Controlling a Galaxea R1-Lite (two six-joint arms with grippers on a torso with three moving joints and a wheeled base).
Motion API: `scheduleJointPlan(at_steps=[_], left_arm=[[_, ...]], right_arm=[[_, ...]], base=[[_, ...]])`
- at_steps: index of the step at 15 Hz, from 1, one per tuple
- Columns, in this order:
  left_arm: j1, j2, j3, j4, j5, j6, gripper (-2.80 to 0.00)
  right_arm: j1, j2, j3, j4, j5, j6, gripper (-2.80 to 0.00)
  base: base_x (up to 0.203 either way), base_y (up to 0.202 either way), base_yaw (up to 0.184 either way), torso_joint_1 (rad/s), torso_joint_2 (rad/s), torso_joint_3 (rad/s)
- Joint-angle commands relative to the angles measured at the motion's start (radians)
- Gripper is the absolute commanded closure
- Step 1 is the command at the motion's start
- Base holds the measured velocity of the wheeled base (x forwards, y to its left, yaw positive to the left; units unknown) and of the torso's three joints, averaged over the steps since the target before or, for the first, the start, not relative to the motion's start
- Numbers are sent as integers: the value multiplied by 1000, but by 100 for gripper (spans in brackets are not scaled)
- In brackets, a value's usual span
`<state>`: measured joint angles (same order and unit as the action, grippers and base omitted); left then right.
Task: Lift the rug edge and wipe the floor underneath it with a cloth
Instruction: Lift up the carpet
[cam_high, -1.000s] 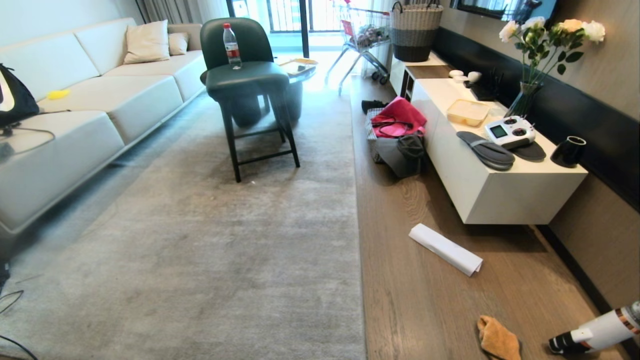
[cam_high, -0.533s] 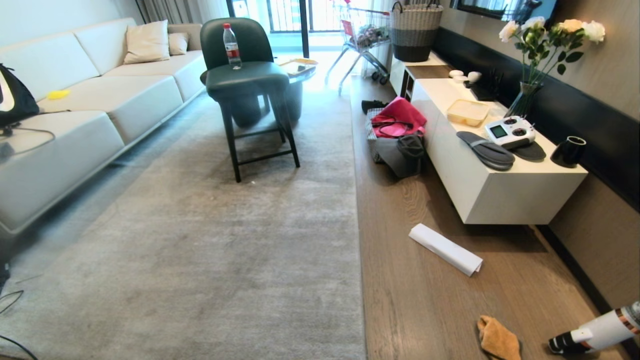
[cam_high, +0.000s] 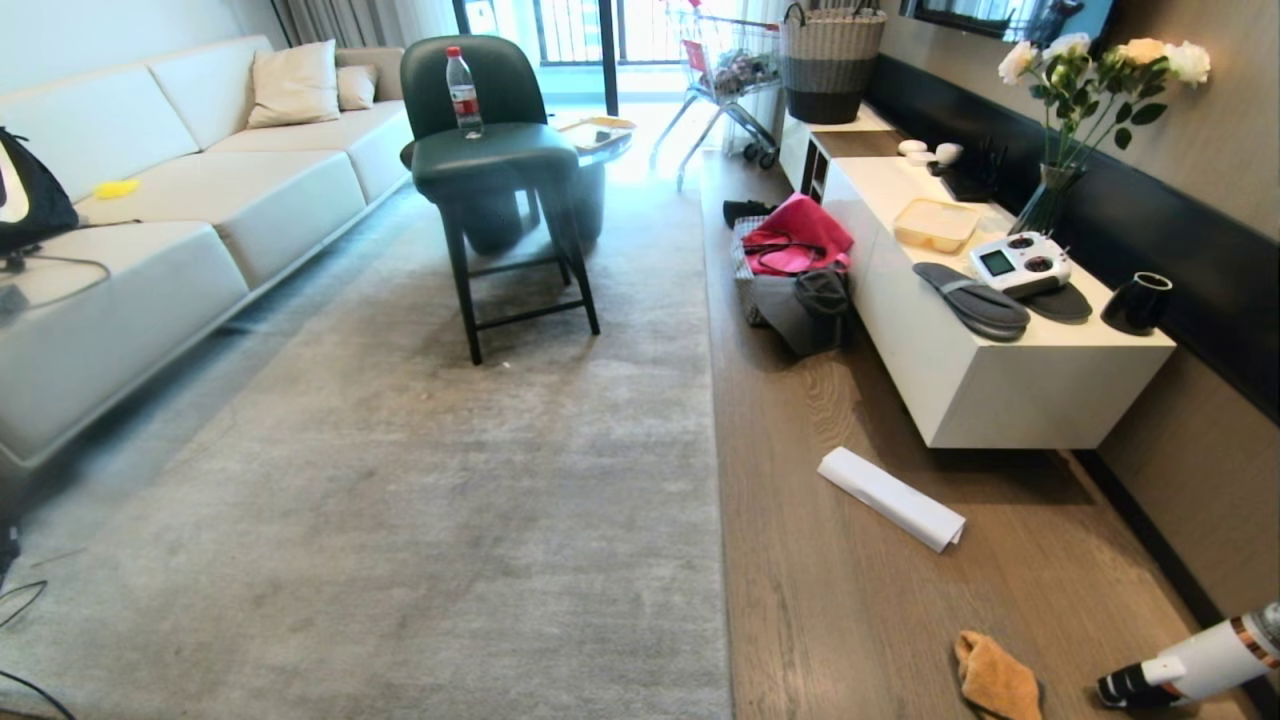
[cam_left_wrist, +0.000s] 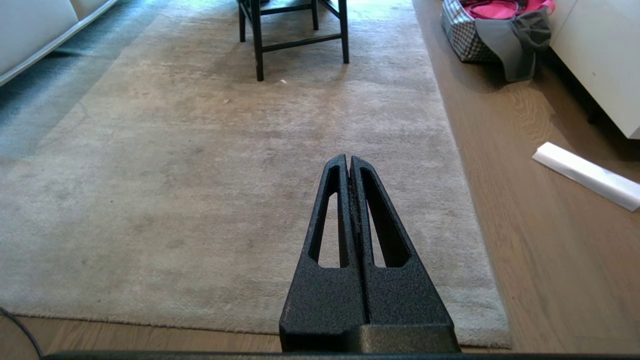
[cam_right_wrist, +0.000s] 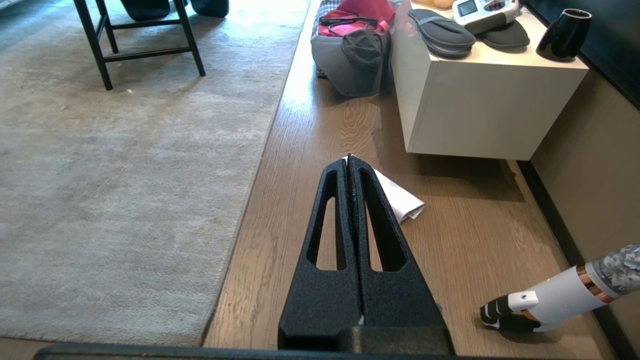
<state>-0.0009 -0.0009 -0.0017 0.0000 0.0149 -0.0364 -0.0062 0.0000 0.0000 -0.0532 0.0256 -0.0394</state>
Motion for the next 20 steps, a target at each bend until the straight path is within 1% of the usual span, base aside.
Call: scheduleJointPlan(at_steps=[1,5,15,20], left_arm=[[-1,1,0,0,0,0,0],[-1,1,0,0,0,0,0],[0,1,0,0,0,1,0],[-1,1,0,0,0,1,0]], right_arm=[[0,0,0,0,1,-1,0],[0,0,0,0,1,-1,0],[0,0,0,0,1,-1,0],[0,0,0,0,1,-1,0]], base=[[0,0,0,0,0,0],[0,-23,2,1,1,1],[0,-183,1,1,4,5],[0,-19,2,0,1,0]])
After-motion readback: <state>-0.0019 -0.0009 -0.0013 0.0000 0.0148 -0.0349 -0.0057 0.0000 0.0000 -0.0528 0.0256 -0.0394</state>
